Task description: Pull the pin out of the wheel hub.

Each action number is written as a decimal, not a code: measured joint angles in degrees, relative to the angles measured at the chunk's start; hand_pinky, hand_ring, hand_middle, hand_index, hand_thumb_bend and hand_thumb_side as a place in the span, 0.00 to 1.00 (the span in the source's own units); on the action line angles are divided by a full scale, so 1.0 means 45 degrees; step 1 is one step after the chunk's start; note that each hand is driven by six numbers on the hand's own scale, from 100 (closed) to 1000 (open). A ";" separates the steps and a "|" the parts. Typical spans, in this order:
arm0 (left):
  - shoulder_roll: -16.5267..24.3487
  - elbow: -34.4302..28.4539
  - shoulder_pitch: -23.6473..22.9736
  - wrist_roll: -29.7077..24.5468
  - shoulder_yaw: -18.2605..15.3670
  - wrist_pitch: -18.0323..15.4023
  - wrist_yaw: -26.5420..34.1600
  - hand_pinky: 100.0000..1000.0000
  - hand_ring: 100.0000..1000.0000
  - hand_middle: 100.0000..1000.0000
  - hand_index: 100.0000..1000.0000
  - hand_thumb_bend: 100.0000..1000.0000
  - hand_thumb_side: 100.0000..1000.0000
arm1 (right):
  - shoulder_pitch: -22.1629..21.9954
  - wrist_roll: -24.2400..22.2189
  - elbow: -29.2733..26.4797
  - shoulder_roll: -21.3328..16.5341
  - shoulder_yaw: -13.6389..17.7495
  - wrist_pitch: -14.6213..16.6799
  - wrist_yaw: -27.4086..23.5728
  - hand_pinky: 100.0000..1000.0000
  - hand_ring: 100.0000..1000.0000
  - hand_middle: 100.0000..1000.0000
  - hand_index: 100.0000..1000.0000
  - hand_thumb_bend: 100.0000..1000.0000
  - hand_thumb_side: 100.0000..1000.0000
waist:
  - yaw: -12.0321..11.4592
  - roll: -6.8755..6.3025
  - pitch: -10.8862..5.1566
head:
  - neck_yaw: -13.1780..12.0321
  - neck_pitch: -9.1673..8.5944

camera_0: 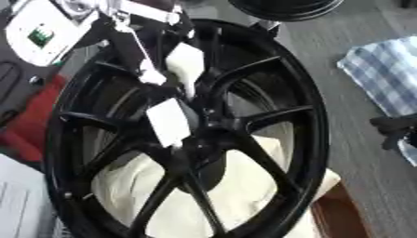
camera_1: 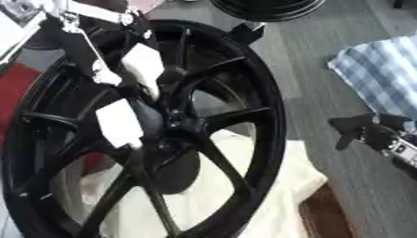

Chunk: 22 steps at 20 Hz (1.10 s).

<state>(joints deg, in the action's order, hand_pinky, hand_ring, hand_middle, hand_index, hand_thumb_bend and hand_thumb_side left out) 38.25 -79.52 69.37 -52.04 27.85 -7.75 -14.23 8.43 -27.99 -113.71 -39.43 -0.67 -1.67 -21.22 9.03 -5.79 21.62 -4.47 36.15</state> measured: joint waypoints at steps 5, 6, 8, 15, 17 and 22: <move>-0.0002 -0.0099 0.0155 0.0006 -0.0513 0.0413 0.0039 0.64 0.46 0.37 0.27 0.00 0.13 | -0.0084 0.0044 0.0000 0.0065 0.0070 0.0037 -0.0001 1.00 0.97 0.54 0.77 0.00 0.74 | -0.0003 0.0055 -0.0005 | -0.0060 0.0000; -0.0003 -0.0128 0.0185 0.0007 -0.0595 0.0528 0.0070 0.63 0.45 0.36 0.26 0.00 0.13 | -0.0096 0.0056 0.0000 0.0069 0.0072 0.0048 -0.0001 1.00 0.97 0.54 0.77 0.00 0.74 | -0.0006 0.0058 -0.0007 | -0.0072 0.0002; -0.0004 -0.0135 0.0260 0.0004 -0.0711 0.0791 0.0178 0.62 0.43 0.35 0.25 0.00 0.14 | -0.0102 0.0075 0.0000 0.0072 0.0074 0.0037 -0.0001 1.00 0.97 0.54 0.77 0.00 0.74 | -0.0046 0.0061 -0.0009 | -0.0091 0.0005; 0.0100 0.0011 0.0596 0.0002 -0.1522 0.1636 0.0641 0.62 0.42 0.33 0.25 0.00 0.14 | -0.0340 0.0241 0.0000 0.0073 0.0152 -0.0023 0.0007 1.00 0.97 0.54 0.77 0.00 0.73 | -0.0426 0.0110 -0.0209 | 0.0047 0.0328; 0.0305 0.0133 0.0706 0.0007 -0.1990 0.1754 0.0687 0.62 0.42 0.33 0.25 0.00 0.14 | -0.0430 0.0294 0.0000 0.0072 0.0164 -0.0027 0.0007 1.00 0.97 0.54 0.77 0.00 0.73 | -0.0519 0.0111 -0.0334 | 0.0119 0.0460; 0.0454 0.0385 0.0680 0.0067 -0.2444 0.1881 0.0667 0.63 0.41 0.33 0.23 0.00 0.16 | -0.0612 0.0392 0.0000 0.0067 0.0275 -0.0001 0.0007 1.00 0.97 0.54 0.77 0.00 0.71 | -0.0714 0.0105 -0.0476 | 0.0267 0.0819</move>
<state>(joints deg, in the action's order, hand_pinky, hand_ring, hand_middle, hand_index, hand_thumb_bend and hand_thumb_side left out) 40.29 -77.79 72.43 -51.74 16.85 0.72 -11.23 5.68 -26.23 -113.71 -39.13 0.57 -1.67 -21.18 5.82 -5.32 19.48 -3.27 39.84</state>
